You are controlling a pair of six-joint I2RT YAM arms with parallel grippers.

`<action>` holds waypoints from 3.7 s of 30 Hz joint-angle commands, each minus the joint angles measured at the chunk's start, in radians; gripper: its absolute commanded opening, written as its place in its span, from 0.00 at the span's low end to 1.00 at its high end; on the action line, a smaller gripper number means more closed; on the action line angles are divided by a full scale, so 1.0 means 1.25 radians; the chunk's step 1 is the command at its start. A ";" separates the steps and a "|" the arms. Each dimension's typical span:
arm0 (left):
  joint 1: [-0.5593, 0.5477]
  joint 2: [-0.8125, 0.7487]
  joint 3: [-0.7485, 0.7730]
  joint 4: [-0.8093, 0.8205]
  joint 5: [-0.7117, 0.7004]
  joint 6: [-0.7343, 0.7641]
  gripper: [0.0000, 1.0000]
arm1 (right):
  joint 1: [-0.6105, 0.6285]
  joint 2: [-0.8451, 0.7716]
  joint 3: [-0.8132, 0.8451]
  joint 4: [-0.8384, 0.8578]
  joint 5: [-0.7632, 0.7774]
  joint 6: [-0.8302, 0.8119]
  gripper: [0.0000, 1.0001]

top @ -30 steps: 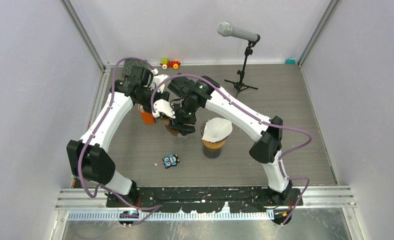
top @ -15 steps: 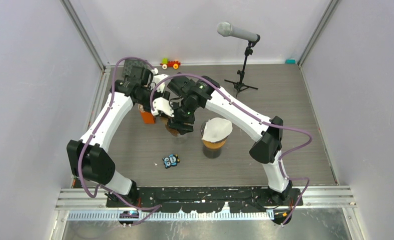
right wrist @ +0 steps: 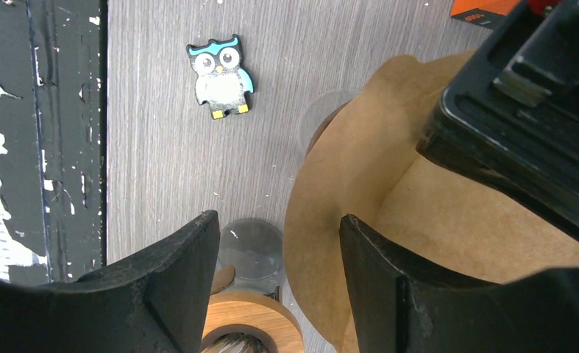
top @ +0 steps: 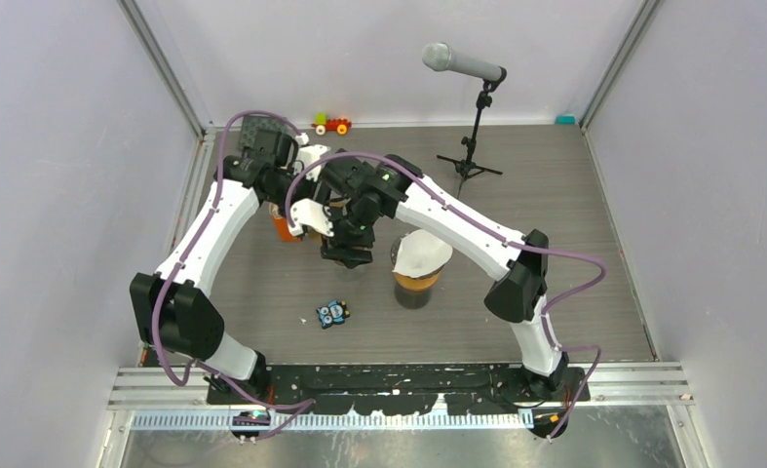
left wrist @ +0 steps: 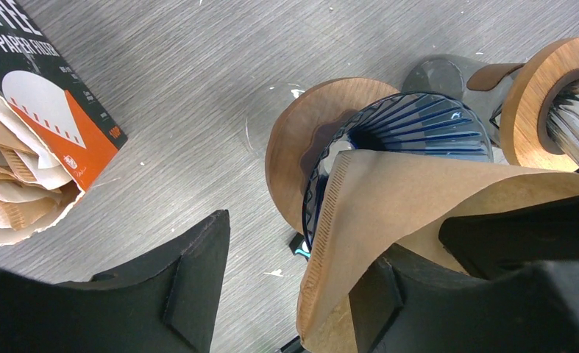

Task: Place the coffee filter in the dripper
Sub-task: Place the coffee filter in the coffee dripper.

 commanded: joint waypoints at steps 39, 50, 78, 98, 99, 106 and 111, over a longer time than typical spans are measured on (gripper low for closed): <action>-0.002 0.031 -0.008 0.024 0.014 0.051 0.60 | 0.001 0.004 -0.085 0.056 0.042 -0.022 0.66; -0.001 0.029 0.021 0.013 0.005 0.062 0.60 | 0.001 -0.010 -0.025 0.038 0.029 0.000 0.66; -0.002 0.044 0.028 0.036 0.038 0.057 0.73 | 0.001 -0.015 -0.028 0.041 0.025 0.016 0.67; -0.001 0.048 -0.022 0.061 0.040 0.066 0.73 | -0.004 -0.002 -0.072 0.061 0.008 0.024 0.67; -0.002 0.048 -0.018 0.059 0.038 0.065 0.73 | -0.004 -0.004 -0.067 0.061 0.009 0.026 0.67; -0.002 0.036 0.024 0.044 0.037 0.060 0.76 | -0.005 -0.026 -0.004 0.063 0.001 0.097 0.67; -0.001 0.019 0.037 0.049 0.036 0.055 0.77 | -0.005 -0.052 0.024 0.062 -0.021 0.137 0.68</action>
